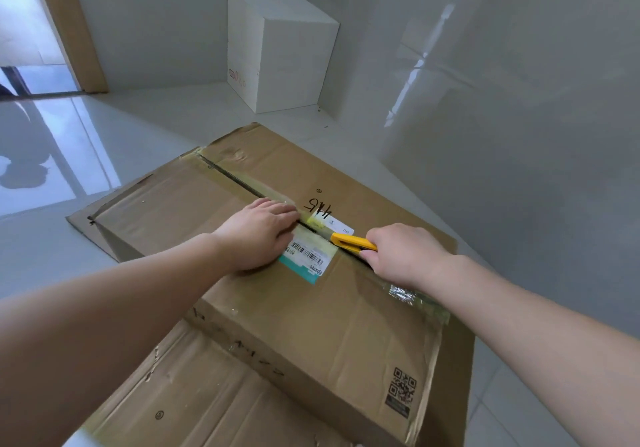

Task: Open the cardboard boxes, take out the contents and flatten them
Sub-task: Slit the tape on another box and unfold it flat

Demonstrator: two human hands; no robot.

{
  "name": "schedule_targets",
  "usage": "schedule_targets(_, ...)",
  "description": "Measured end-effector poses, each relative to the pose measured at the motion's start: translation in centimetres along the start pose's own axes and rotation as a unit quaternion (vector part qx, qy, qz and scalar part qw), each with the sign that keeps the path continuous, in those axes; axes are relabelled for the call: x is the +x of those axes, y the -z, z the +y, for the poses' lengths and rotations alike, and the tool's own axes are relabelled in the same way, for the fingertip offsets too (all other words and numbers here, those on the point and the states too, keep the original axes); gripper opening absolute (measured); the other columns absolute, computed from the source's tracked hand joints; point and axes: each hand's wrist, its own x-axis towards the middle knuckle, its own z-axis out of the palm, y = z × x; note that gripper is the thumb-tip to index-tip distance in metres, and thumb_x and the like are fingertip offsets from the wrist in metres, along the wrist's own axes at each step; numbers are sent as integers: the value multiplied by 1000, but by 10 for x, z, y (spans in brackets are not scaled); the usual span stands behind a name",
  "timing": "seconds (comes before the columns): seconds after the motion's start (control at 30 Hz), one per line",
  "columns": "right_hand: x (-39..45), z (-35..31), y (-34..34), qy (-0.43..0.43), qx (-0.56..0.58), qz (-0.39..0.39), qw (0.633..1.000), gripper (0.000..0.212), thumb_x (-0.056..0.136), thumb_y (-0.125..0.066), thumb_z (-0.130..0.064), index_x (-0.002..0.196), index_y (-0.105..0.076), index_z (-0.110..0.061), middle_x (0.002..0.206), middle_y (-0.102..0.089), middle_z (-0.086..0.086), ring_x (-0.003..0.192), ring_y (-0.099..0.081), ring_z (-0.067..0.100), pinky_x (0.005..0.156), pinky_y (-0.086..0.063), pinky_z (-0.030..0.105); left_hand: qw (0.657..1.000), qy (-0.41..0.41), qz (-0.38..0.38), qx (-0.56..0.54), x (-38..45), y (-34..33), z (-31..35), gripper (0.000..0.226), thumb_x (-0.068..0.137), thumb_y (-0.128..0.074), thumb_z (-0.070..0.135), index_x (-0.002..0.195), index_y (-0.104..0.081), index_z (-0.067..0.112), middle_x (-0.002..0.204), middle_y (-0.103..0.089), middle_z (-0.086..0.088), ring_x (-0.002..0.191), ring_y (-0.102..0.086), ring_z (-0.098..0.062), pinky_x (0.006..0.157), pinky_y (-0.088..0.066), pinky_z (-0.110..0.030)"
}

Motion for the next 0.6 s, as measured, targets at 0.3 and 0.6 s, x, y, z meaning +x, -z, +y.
schedule_targets(0.3, -28, 28, -16, -16, -3, -16, 1000, 25, 98, -40, -42, 84, -47, -22, 73, -44, -4, 76, -49, 25, 61, -36, 31, 996, -80, -20, 24, 10, -17, 27, 67, 86, -14, 46, 127, -59, 17, 137, -53, 0, 127, -47, -21, 111, -24, -32)
schedule_targets(0.6, -59, 57, -33, -23, 4, -8, 1000, 26, 97, -41, -43, 85, -49, -22, 69, -43, -6, 75, -51, 25, 62, -38, 32, 993, -111, -30, 27, 14, -21, 53, 61, 87, -18, 41, 116, -65, 13, 123, -62, 0, 112, -57, -24, 102, -38, -34)
